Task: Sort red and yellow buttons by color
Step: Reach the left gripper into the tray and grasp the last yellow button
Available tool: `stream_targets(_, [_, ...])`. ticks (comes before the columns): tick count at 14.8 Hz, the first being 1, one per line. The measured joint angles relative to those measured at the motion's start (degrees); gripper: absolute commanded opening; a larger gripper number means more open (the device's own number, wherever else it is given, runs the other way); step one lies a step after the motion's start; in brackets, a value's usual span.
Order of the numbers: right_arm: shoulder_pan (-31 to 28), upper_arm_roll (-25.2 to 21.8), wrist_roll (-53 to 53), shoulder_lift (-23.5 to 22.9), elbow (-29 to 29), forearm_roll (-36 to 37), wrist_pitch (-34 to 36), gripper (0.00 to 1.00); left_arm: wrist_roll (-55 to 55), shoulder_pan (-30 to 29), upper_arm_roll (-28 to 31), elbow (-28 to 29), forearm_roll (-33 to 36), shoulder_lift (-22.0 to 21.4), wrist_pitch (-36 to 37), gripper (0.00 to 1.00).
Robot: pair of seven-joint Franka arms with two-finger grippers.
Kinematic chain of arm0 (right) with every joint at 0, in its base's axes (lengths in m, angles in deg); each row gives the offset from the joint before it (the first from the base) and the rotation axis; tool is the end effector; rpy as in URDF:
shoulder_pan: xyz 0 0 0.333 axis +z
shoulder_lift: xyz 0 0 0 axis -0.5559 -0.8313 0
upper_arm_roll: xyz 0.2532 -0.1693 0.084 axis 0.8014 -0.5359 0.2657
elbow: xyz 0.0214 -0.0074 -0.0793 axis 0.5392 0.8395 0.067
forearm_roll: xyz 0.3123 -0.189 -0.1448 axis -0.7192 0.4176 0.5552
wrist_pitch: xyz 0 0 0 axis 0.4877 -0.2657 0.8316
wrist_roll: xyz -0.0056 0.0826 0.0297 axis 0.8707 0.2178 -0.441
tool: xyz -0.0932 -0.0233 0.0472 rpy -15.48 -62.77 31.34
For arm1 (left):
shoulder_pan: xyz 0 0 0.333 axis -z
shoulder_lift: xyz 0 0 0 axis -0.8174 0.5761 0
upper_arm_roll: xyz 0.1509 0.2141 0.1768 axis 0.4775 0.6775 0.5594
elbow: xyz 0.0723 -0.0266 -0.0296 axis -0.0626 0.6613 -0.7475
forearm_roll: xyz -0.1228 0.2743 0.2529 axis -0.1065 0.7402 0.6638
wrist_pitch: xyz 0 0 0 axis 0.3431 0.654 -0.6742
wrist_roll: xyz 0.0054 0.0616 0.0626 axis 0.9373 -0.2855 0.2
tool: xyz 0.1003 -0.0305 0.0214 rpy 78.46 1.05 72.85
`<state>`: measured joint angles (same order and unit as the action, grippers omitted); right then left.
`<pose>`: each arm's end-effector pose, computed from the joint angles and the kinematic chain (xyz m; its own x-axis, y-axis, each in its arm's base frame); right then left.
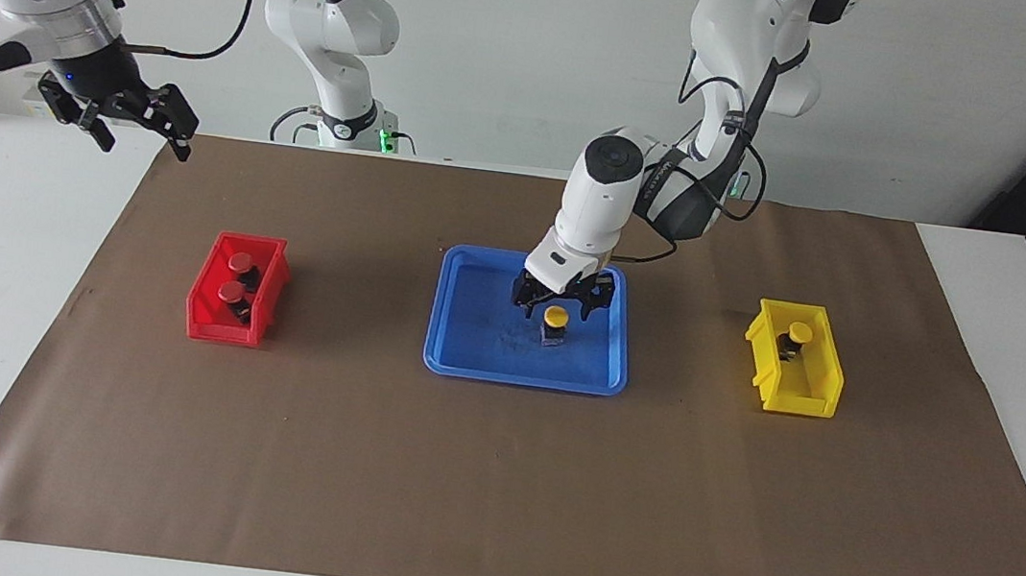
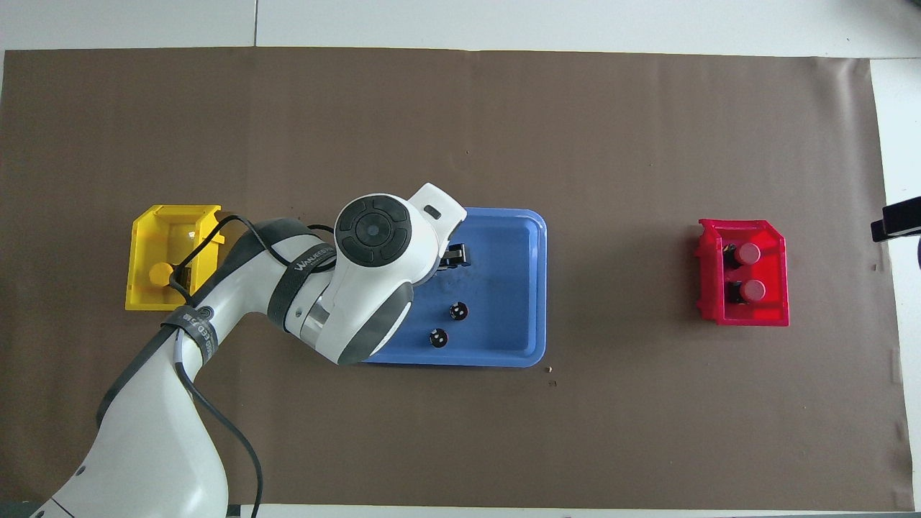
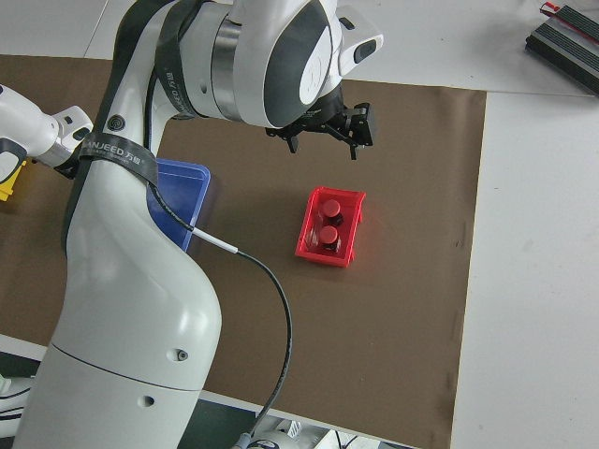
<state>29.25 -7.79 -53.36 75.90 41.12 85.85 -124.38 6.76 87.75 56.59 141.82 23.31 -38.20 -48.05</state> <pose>0.5330 -0.0811 0.6274 0.9977 -0.0293 -0.0618 -0.0284 -0.9995 0.0148 0.4809 -0.4078 0.3559 0.9999 0.0145 0.0082 0.0139 -0.9974 0.0711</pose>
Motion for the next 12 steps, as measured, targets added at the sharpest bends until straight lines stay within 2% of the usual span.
stream_targets(7, [0.3, 0.0, 0.0, 0.0, 0.0, 0.0, 0.0, 1.00, -0.9, -0.3, 0.9, -1.4, 0.0, 0.2, 1.0, 0.01])
stream_targets(12, [0.3, 0.0, 0.0, 0.0, 0.0, 0.0, 0.0, 1.00, -0.2, -2.9, 1.6, -11.1, 0.1, -1.3, 16.4, 0.01])
